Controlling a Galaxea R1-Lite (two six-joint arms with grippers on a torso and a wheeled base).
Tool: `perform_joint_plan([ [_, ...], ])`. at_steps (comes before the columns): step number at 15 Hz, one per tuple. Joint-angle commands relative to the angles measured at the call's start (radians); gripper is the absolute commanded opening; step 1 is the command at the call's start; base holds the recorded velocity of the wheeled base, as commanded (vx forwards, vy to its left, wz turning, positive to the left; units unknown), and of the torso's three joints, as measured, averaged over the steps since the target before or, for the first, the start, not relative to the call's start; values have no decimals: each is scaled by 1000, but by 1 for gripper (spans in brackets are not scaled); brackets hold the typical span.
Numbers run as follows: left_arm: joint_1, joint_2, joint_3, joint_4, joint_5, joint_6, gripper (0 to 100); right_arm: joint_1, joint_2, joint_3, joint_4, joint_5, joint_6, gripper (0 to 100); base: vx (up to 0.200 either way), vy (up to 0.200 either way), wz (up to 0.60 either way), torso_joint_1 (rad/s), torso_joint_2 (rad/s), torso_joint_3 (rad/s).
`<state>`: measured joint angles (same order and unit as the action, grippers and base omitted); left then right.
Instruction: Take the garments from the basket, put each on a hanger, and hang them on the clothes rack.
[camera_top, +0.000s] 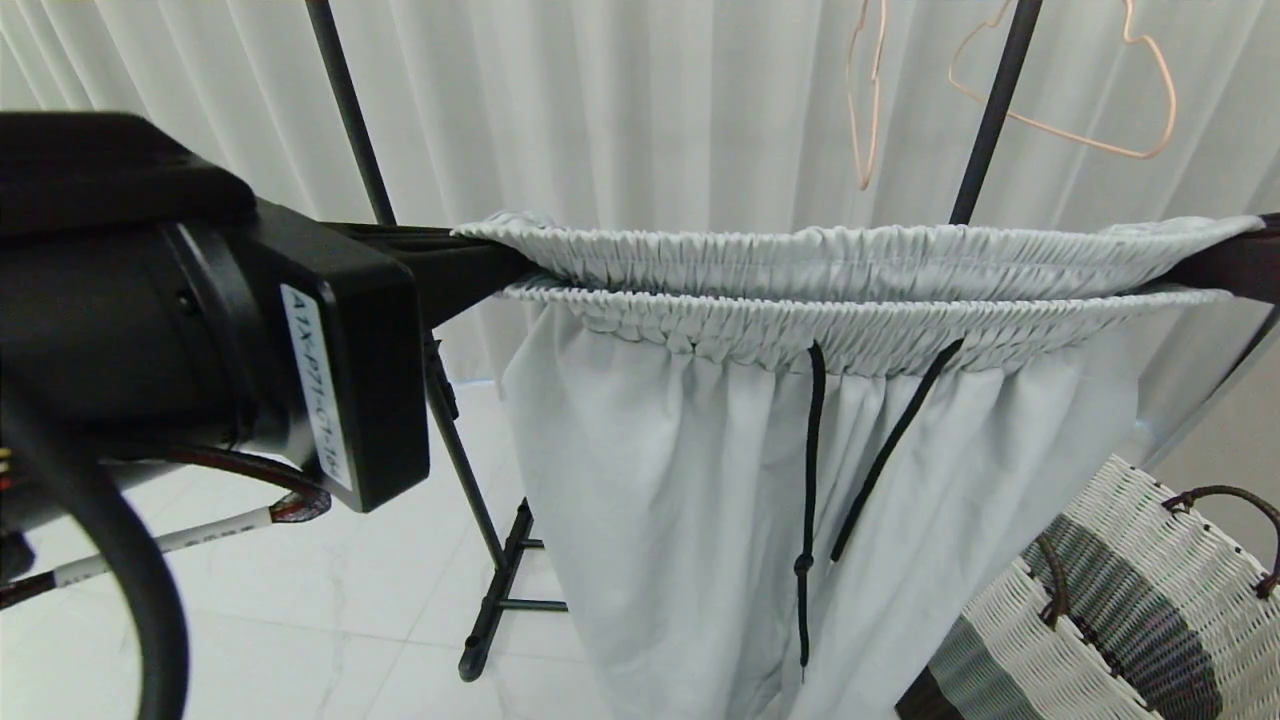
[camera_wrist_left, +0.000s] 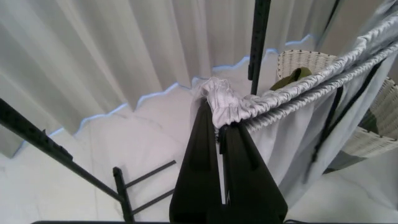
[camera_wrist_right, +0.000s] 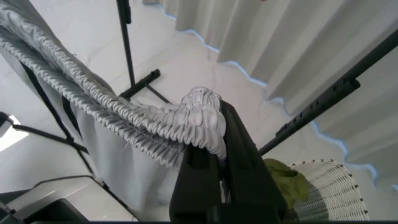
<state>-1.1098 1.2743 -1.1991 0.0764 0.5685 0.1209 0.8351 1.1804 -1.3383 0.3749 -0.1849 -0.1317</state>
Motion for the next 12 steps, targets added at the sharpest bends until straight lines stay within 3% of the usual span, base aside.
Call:
perform_joint_plan([
  [1,-1,8,0,0,1,0,0,-1,-7,4,-1,-1,-2,0,0,0,0,0,0,0],
  [2,-1,7,-2,0,1,2,0,-1,-5,4,2,-2,-2,100,0,0,0,0,0,0],
  [9,47,11,4,0,47,8,0,1,-71,36,38,4,-2,100,0,0,0,0,0,0],
  [12,93,17,9,0,71,8,0,2,-119,36,38,64,-2,100,0,0,0,0,0,0],
])
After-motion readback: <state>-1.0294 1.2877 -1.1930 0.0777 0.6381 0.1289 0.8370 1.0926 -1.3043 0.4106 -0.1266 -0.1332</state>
